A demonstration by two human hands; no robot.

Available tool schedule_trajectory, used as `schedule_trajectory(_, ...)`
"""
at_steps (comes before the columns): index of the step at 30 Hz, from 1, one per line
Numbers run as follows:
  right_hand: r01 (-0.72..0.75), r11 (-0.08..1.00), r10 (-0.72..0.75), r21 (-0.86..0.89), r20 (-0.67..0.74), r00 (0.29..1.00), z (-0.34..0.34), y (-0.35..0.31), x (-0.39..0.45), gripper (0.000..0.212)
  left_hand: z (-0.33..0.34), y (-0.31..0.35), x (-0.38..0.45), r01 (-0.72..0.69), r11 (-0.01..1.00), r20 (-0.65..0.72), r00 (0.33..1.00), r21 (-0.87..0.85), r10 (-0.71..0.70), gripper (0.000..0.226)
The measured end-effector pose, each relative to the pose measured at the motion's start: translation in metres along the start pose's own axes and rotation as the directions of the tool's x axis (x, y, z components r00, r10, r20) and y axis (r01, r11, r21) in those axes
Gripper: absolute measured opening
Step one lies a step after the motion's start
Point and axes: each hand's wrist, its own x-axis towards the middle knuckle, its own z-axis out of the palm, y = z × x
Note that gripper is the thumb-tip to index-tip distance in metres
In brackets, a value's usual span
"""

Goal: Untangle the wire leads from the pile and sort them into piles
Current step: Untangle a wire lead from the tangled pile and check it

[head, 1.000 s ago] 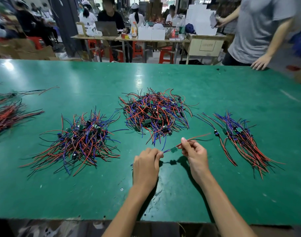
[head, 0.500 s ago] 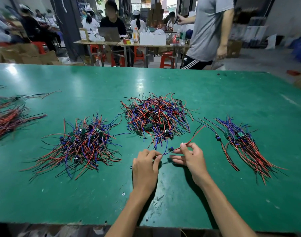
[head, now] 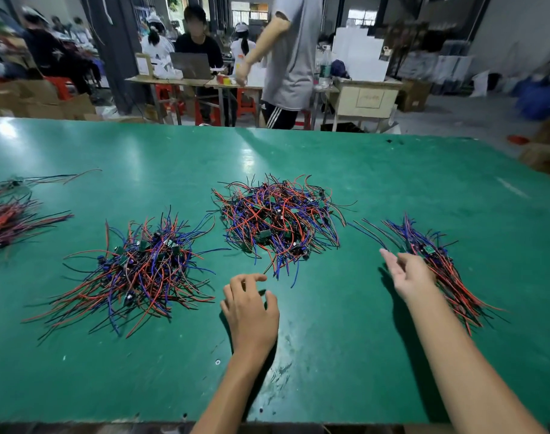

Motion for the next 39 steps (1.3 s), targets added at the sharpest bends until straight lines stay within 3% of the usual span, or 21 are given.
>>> schedule_trajectory(2, 0.04, 0.988, -0.034, -0.149, 0.044, 0.998, -0.003, 0.01, -0.005, 0.017, 0.001, 0.0, 0.0, 0.012, 1.0, 0.02, 1.0, 0.003, -0.012, 0.024)
schedule_trajectory(4, 0.19, 0.898, -0.139, -0.397, 0.155, 0.978, 0.003, 0.023, -0.014, 0.02, 0.001, -0.002, 0.002, 0.043, 0.999, 0.042, 0.998, -0.01, -0.042, 0.021)
schedule_trajectory(7, 0.456, 0.508, -0.155, -0.731, 0.443, 0.883, 0.021, 0.052, -0.032, 0.018, -0.001, -0.005, 0.005, 0.1, 0.992, 0.053, 0.994, -0.07, -0.097, 0.019)
schedule_trajectory(9, 0.571, 0.164, -0.071, -0.805, 0.567, 0.821, 0.035, 0.074, -0.048, 0.027, -0.001, -0.005, 0.007, 0.127, 0.988, 0.056, 0.991, -0.092, -0.122, 0.019)
schedule_trajectory(11, 0.593, -0.141, -0.034, -0.793, 0.602, 0.798, 0.043, 0.099, -0.06, 0.042, -0.002, -0.004, 0.007, 0.133, 0.986, 0.058, 0.99, -0.101, -0.128, 0.019)
schedule_trajectory(13, 0.586, -0.254, -0.09, -0.77, 0.622, 0.778, 0.047, 0.12, -0.073, 0.038, -0.002, -0.004, 0.007, 0.128, 0.985, 0.056, 0.991, -0.112, -0.123, 0.018)
schedule_trajectory(16, 0.58, -0.333, -0.111, -0.744, 0.642, 0.759, 0.048, 0.132, -0.083, 0.029, -0.003, -0.007, 0.008, 0.118, 0.985, 0.054, 0.992, -0.128, -0.112, 0.019)
schedule_trajectory(22, 0.485, -0.491, -0.073, -0.724, 0.588, 0.805, 0.042, 0.115, -0.083, 0.021, -0.003, -0.01, 0.009, 0.11, 0.986, 0.043, 0.994, -0.128, -0.105, 0.019)
schedule_trajectory(31, 0.555, -0.486, -0.072, -0.675, 0.663, 0.745, 0.006, 0.101, -0.074, 0.019, -0.001, -0.01, 0.008, 0.095, 0.986, 0.06, 0.994, -0.137, -0.087, 0.019)
schedule_trajectory(33, 0.623, -0.429, -0.048, -0.654, 0.705, 0.707, -0.006, 0.101, -0.078, 0.015, 0.0, -0.009, 0.008, 0.02, 0.989, 0.077, 0.997, -0.149, -0.008, 0.014)
schedule_trajectory(36, 0.76, -0.386, -0.003, -0.523, 0.825, 0.566, -0.019, 0.103, -0.088, 0.014, 0.001, -0.009, 0.008, -0.093, 0.942, 0.21, 0.963, -0.322, 0.167, 0.033)
schedule_trajectory(39, 0.838, -0.323, -0.029, -0.44, 0.889, 0.456, -0.021, 0.102, -0.096, 0.014, -0.003, -0.007, 0.005, -0.047, 0.885, 0.256, 0.949, -0.464, 0.185, 0.027)
